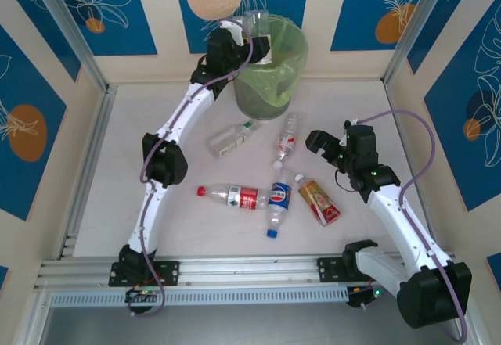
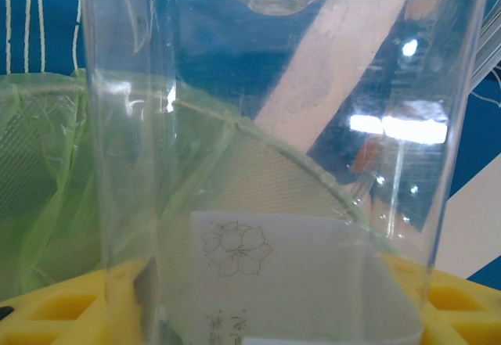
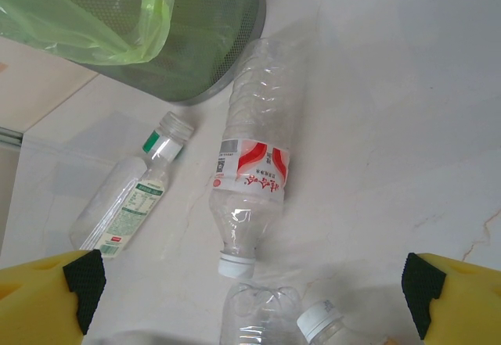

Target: Put the plastic bottles in the bin

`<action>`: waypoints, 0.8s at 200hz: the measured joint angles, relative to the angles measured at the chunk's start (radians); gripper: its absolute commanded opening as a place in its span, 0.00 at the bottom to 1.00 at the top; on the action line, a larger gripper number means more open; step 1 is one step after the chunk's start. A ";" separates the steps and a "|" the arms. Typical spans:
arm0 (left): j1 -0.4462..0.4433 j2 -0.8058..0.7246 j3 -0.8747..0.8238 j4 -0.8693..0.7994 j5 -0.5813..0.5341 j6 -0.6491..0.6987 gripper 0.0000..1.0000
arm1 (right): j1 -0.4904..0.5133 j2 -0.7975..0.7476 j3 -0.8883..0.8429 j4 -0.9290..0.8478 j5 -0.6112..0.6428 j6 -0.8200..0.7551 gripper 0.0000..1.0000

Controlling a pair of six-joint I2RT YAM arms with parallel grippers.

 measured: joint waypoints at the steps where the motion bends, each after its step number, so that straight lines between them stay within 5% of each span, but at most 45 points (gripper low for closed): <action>1: 0.000 0.000 0.000 0.000 0.000 0.001 0.48 | 0.000 0.000 0.000 0.000 0.000 0.000 0.99; 87: 0.000 0.006 0.015 -0.026 0.000 0.032 0.72 | 0.000 0.000 0.000 0.000 0.000 0.001 1.00; 160: 0.000 0.006 0.015 -0.026 0.001 0.032 0.82 | 0.000 0.000 -0.005 0.002 0.000 0.005 0.99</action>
